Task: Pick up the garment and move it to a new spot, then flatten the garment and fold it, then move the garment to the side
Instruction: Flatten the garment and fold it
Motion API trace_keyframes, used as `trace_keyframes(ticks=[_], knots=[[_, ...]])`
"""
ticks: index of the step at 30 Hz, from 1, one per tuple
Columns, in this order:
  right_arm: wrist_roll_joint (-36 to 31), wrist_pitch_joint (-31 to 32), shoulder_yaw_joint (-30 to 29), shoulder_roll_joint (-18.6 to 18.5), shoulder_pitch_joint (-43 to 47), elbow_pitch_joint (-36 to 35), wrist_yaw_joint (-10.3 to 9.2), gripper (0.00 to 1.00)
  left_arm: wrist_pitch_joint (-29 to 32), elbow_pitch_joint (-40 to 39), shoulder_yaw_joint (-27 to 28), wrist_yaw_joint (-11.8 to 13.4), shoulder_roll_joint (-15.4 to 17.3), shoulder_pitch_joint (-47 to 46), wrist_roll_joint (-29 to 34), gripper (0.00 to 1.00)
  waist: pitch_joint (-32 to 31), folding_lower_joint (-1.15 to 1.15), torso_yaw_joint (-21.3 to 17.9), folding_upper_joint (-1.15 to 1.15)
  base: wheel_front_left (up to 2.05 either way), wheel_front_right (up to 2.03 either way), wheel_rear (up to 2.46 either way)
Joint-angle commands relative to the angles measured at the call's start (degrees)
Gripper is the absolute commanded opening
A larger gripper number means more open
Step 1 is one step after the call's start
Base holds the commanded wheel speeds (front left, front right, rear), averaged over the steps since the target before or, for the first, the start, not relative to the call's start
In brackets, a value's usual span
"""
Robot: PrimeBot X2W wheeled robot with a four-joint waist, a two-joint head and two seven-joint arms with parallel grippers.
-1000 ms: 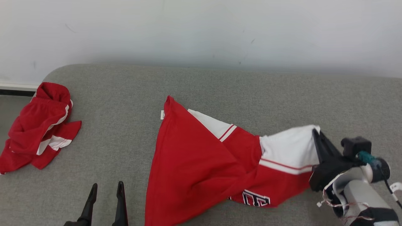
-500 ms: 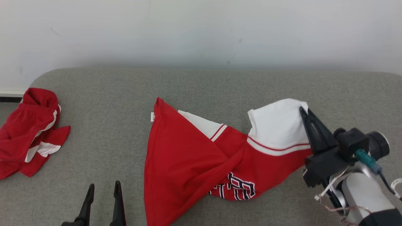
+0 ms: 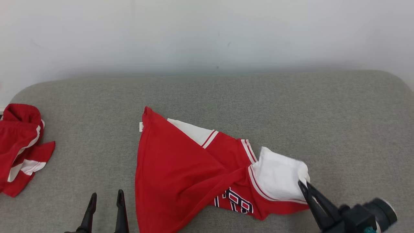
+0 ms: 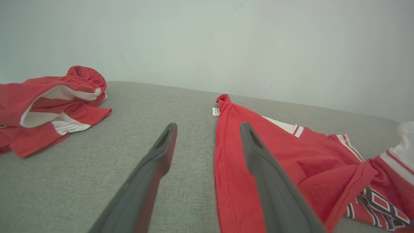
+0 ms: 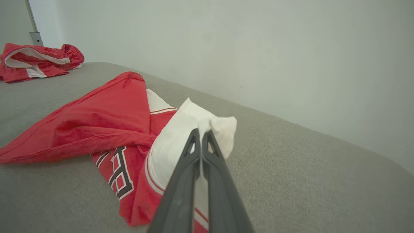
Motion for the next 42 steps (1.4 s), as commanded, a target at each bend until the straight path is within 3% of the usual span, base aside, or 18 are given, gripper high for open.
trace_keyframes(ticks=[1, 5, 6, 7, 8, 20, 26, 30, 42], knots=[[0.48, -0.01, -0.35, 0.38, 1.61, -0.29, -0.13, 0.00, -0.20, -0.04, 0.09, -0.21, -0.01, 0.67, 0.30, 1.00, -0.24, 0.00, -0.47, 0.00, 0.00, 0.00, 0.00], [0.30, -0.01, -1.22, 1.37, 5.88, 0.55, -0.13, 0.00, -0.19, 0.19, 0.33, -0.20, -0.01, 1.25, 0.34, 1.00, -0.97, 0.00, -1.13, 0.00, 0.00, 0.00, 0.00], [0.37, -0.01, -1.53, 1.72, 6.34, 0.61, -0.13, 0.11, -0.19, 0.21, 0.39, -0.18, -0.02, 1.35, 0.35, 1.00, -1.17, 0.00, -1.30, 0.00, 0.00, 0.00, 0.00], [0.63, -0.02, -1.87, 2.06, 6.95, 0.68, -0.13, 0.47, -0.20, 0.26, 0.41, -0.20, -0.02, 1.42, 0.38, 1.00, -1.36, 0.00, -1.45, 0.00, 0.00, 0.00, 0.00], [0.72, -0.01, -1.95, 2.31, 7.44, 0.60, -0.13, 1.00, -0.20, 0.28, 0.44, -0.26, -0.01, 1.44, 0.44, 1.00, -1.50, 0.00, -1.55, 0.00, 0.00, 0.00, 0.00], [0.84, -0.01, -9.78, 5.88, 9.28, -5.65, -0.13, 1.00, -0.20, -0.19, 0.93, -0.71, -0.01, 1.84, 1.04, 1.00, -2.63, 0.00, -1.53, 0.00, 0.00, 0.00, 0.00], [0.93, -0.02, -9.73, 6.22, 6.41, -4.54, -0.13, 1.00, -0.20, -0.06, 1.20, -0.89, -0.01, 1.54, 1.19, 1.00, -2.70, 0.00, -0.52, 0.00, 0.00, 0.00, 0.00], [1.60, -0.01, -8.00, 5.54, 2.96, -1.34, -0.13, 1.00, -0.20, 0.33, 1.28, -1.33, -0.01, 1.05, 1.15, 1.00, -2.55, 0.00, 0.41, 0.00, 0.00, 0.00, 0.00], [5.84, 2.42, -0.87, 4.46, -13.98, 17.98, -0.13, 1.00, -0.19, 0.92, 0.78, -1.86, -0.02, -0.51, 0.80, 1.00, -0.54, 0.00, 5.28, 0.00, 0.00, 0.00, 0.00]])
